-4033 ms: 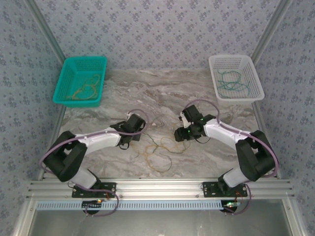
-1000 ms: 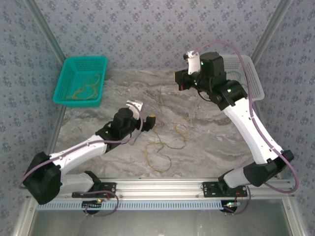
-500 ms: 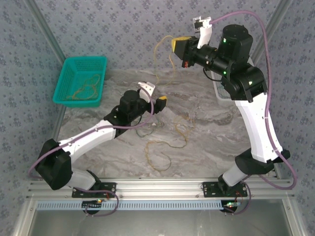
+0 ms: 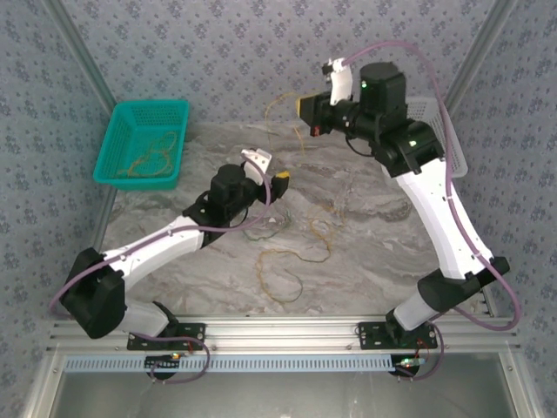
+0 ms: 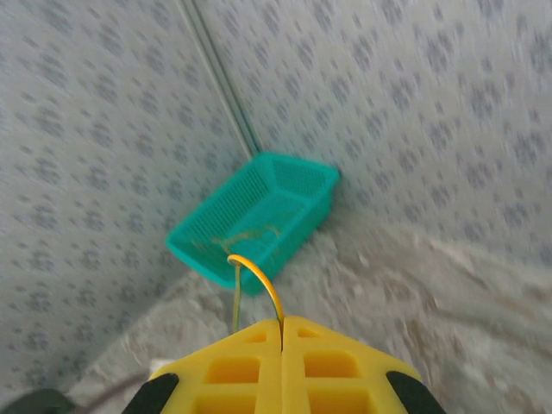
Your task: Untangle the cables
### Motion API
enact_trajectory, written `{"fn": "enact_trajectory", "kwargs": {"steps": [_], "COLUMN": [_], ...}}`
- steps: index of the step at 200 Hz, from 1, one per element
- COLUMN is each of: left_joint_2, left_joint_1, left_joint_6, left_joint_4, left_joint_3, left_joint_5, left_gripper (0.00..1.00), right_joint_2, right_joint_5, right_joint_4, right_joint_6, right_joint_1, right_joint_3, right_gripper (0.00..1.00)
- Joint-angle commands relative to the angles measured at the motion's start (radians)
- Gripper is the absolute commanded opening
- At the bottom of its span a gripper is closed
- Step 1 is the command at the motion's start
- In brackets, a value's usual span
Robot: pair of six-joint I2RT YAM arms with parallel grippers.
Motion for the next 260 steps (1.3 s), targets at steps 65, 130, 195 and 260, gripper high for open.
{"fn": "enact_trajectory", "kwargs": {"steps": [65, 130, 195, 260], "left_joint_2": [-0.213, -0.309, -0.161, -0.211], "left_joint_1": [-0.102, 0.038, 0.061, 0.198], "left_joint_6": [-0.07, -0.21, -0.158, -0.393], "left_joint_4": [-0.245, -0.129, -0.001, 0.28], "left_joint_3": [-0.185, -0.346, -0.199, -0.359], "left_joint_5": [-0.386, -0.215, 0.082, 0.261], "left_gripper": [0.69, 0.77, 0.8, 0.83], "right_joint_2": [0.305, 0.241, 0.117, 0.11], "right_joint_5": [0.082, 0.001, -0.162, -0.144], "right_joint_4": [0.165, 0.176, 0.286, 0.351], "right_joint_6": [0.007, 0.044, 0.095, 0.033], "right_joint_1": [-0.028, -0.029, 0.019, 0.072], "right_joint_3": [-0.335, -0.37, -0.452, -0.553], "right_gripper": [0.0, 0.0, 0.0, 0.0]}}
